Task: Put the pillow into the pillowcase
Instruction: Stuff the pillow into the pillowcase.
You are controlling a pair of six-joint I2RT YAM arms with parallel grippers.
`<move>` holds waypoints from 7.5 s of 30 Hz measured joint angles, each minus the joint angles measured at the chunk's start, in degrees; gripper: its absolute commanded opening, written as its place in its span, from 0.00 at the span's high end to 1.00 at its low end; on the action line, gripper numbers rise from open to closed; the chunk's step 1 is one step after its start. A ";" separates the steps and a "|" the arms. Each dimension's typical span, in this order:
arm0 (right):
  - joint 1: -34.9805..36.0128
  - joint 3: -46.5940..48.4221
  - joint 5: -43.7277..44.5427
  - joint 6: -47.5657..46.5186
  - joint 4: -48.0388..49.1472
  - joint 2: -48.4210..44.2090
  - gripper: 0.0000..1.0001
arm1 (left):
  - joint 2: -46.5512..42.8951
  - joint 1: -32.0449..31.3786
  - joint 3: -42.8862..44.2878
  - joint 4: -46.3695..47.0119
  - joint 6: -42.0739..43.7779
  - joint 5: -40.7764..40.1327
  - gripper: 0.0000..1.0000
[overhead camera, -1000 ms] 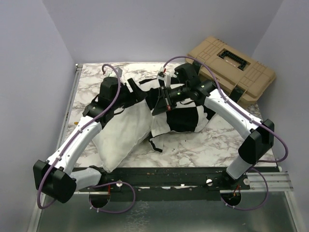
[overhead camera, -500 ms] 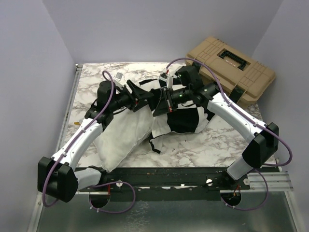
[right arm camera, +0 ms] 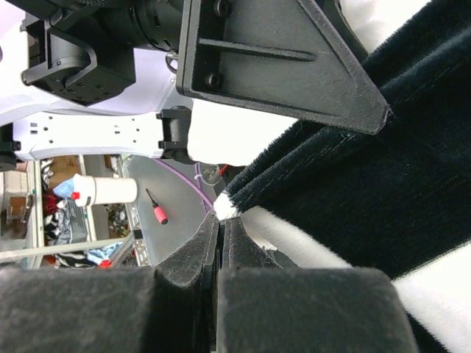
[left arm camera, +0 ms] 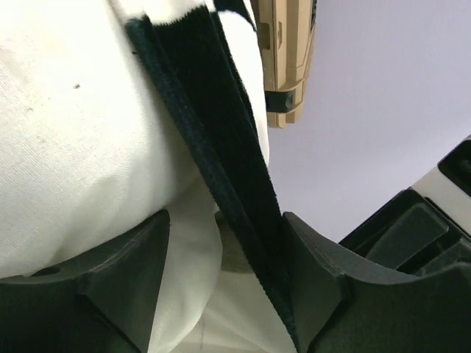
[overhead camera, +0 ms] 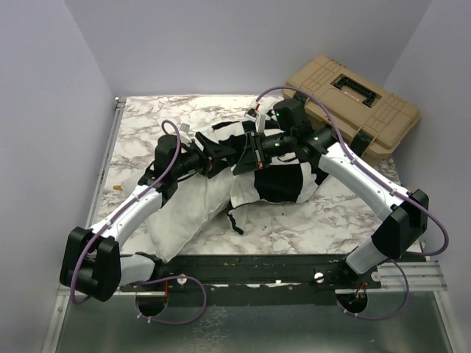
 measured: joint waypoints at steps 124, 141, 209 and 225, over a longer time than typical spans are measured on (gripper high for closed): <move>-8.55 45.11 -29.33 49.09 23.98 31.87 1.00 | 7.61 -26.38 4.52 41.22 52.17 -39.93 1.00; -9.86 48.35 -28.94 46.29 16.46 34.07 1.00 | -7.69 -30.84 12.28 5.25 74.84 -45.40 1.00; -8.07 38.80 4.85 -2.78 -29.14 34.45 1.00 | 9.18 -8.41 32.06 -48.48 51.10 -40.13 0.03; -8.13 29.22 -12.22 12.24 -11.87 27.06 1.00 | 6.49 -8.79 4.46 -0.02 42.10 -26.34 1.00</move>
